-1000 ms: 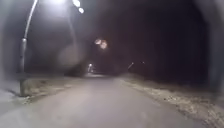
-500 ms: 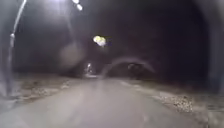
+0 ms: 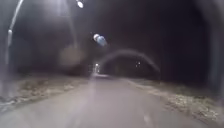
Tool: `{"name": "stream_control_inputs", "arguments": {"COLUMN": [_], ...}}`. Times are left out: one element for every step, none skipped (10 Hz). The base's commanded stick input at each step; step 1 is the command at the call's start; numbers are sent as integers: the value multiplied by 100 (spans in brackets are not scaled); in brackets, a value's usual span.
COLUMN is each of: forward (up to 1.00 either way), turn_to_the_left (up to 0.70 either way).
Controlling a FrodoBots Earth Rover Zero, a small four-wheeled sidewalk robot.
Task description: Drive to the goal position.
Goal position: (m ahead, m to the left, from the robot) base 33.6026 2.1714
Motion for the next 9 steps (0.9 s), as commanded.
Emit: {"name": "stream_control_inputs", "arguments": {"forward": [85,85,85,85,85,85,85,85,85], "turn_to_the_left": [15,8,0,0,0,0,0,0,0]}}
